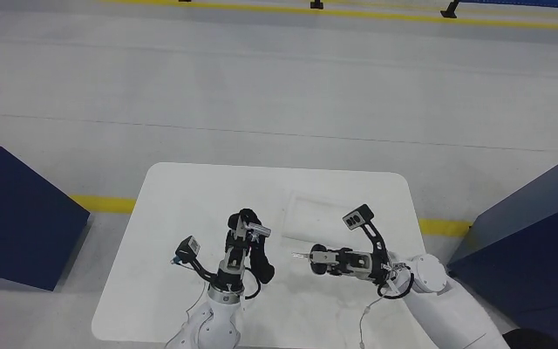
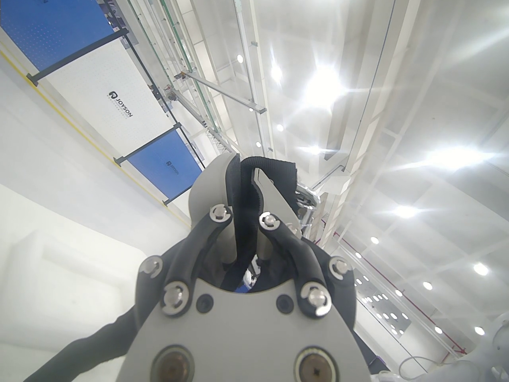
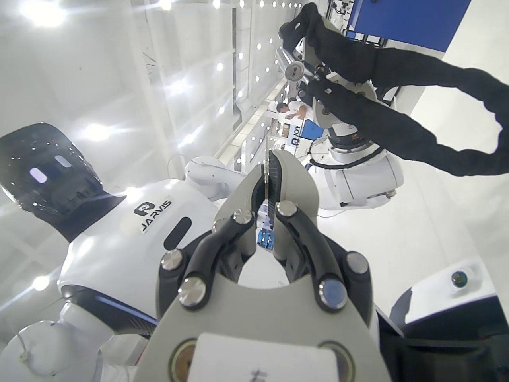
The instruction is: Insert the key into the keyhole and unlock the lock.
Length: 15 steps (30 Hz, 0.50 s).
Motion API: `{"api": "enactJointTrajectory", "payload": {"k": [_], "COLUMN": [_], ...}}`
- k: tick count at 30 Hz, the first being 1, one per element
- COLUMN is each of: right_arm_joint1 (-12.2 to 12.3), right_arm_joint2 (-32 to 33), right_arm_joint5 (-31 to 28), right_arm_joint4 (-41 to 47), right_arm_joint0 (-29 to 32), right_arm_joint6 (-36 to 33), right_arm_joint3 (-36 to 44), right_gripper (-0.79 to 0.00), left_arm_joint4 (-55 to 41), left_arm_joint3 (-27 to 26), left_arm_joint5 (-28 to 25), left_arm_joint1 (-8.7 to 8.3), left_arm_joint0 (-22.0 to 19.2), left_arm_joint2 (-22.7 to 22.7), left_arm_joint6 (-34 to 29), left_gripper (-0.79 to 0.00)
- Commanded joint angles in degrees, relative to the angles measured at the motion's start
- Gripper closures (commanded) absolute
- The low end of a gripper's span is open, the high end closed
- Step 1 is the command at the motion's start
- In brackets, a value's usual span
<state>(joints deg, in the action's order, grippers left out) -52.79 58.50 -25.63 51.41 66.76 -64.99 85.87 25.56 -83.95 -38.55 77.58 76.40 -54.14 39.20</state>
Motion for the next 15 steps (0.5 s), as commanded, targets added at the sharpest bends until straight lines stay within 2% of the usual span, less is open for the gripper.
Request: {"api": "enactJointTrajectory", "payload": {"k": [1,5,15], "right_arm_joint1": [-0.5,-1.5,-1.5], "right_arm_joint2": [-0.8,-2.1,-2.1], "right_arm_joint5": [-0.1,-0.4,-0.4], "right_arm_joint4": [1.1,2.2,2.2], "right_arm_joint0": [-0.6,-2.4,-2.4], "right_arm_joint6": [-0.6,-2.1,-2.1], "right_arm_joint3": [-1.5,-4.1,-4.1], "right_gripper": [0.000,0.000,0.000], "left_arm_joint4": [0.0,0.0,0.0], "left_arm_joint3": [0.0,0.0,0.0], "left_arm_joint5": [0.0,0.0,0.0], "left_arm_joint1": [0.00,0.00,0.00], "left_arm_joint0": [0.0,0.0,0.0], "left_arm_joint2": [0.0,0.0,0.0], "left_arm_joint6": [0.0,0.0,0.0], "left_gripper": [0.000,0.000,0.000]}}
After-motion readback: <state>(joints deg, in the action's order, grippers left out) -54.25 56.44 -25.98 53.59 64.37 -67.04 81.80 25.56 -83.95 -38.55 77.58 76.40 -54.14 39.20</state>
